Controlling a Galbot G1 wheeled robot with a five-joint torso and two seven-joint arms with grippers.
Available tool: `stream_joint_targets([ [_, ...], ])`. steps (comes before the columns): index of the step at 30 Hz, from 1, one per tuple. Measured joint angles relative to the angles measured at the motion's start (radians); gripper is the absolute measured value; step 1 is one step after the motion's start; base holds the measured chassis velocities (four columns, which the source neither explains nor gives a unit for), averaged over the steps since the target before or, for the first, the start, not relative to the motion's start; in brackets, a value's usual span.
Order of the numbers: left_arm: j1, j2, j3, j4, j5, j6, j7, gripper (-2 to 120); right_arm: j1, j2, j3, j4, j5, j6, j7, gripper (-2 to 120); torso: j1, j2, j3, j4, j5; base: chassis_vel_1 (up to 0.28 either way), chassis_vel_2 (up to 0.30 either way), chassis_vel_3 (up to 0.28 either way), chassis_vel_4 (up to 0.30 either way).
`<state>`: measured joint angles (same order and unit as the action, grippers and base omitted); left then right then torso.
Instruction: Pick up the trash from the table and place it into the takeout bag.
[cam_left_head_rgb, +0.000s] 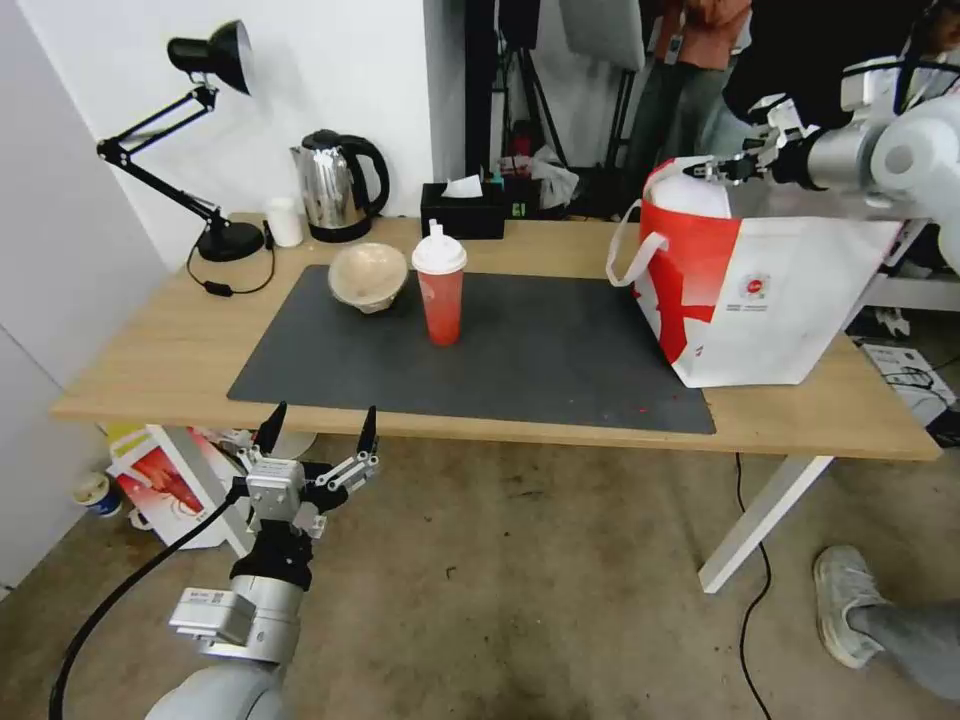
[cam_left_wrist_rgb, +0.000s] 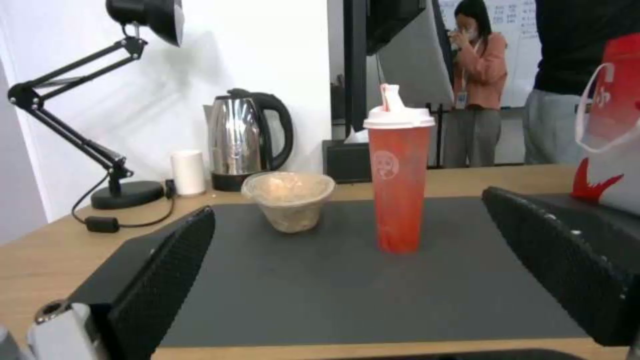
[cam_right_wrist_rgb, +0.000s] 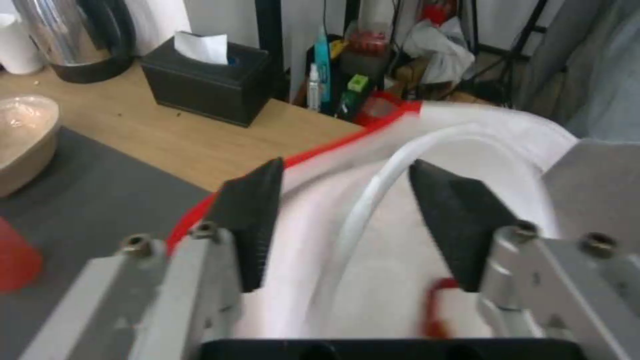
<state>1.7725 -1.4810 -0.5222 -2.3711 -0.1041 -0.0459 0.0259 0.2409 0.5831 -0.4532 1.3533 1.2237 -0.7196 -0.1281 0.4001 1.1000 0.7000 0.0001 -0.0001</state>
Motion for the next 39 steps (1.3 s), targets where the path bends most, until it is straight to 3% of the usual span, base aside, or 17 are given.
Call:
stream_joint_targets([
  [13, 0.014, -0.006, -0.001, -0.017, 0.008, 0.000, 0.000, 100, 0.003, -0.034, 0.001, 0.026, 0.001, 0.000, 0.016, 99, 0.000, 0.000, 0.000, 0.0000, 0.0000, 0.000, 0.000, 0.000, 0.000],
  [24, 0.023, -0.008, 0.001, -0.027, 0.012, 0.000, 0.001, 100, -0.016, -0.066, 0.029, 0.050, 0.000, 0.000, 0.026, 100, 0.000, 0.000, 0.000, 0.0000, 0.0001, 0.000, 0.000, 0.000, 0.000],
  [28, 0.026, -0.008, 0.000, -0.032, 0.012, 0.000, 0.001, 100, -0.043, -0.075, 0.099, 0.070, 0.010, 0.002, 0.044, 100, 0.000, 0.000, 0.000, 0.0000, 0.0002, 0.000, 0.000, 0.000, 0.000],
  [30, 0.028, -0.008, -0.002, -0.035, 0.012, 0.000, 0.001, 100, -0.086, -0.082, 0.184, 0.103, 0.048, 0.021, 0.077, 100, 0.000, 0.000, 0.000, 0.0000, -0.0001, 0.000, 0.000, 0.000, 0.000],
  [32, 0.028, -0.008, -0.004, -0.036, 0.012, 0.000, 0.001, 100, -0.114, -0.092, 0.224, 0.133, 0.061, 0.044, 0.093, 100, 0.000, 0.000, 0.000, -0.0001, 0.0000, 0.000, 0.000, 0.000, 0.000],
  [36, 0.029, -0.007, -0.010, -0.038, 0.009, 0.000, 0.001, 100, -0.245, -0.157, 0.343, 0.303, 0.125, 0.280, 0.176, 100, 0.000, 0.000, 0.000, -0.0002, 0.0001, 0.000, 0.000, 0.000, 0.000],
  [37, 0.029, -0.007, -0.010, -0.038, 0.009, 0.000, 0.001, 100, -0.245, -0.157, 0.343, 0.303, 0.125, 0.280, 0.176, 100, 0.000, 0.000, 0.000, -0.0002, 0.0001, 0.000, 0.000, 0.000, 0.000],
  [39, 0.028, -0.007, -0.011, -0.037, 0.009, 0.000, 0.001, 100, -0.358, -0.181, 0.458, 0.415, 0.138, 0.393, 0.238, 100, 0.000, 0.000, 0.000, 0.0000, -0.0003, 0.000, 0.000, 0.000, 0.000],
])
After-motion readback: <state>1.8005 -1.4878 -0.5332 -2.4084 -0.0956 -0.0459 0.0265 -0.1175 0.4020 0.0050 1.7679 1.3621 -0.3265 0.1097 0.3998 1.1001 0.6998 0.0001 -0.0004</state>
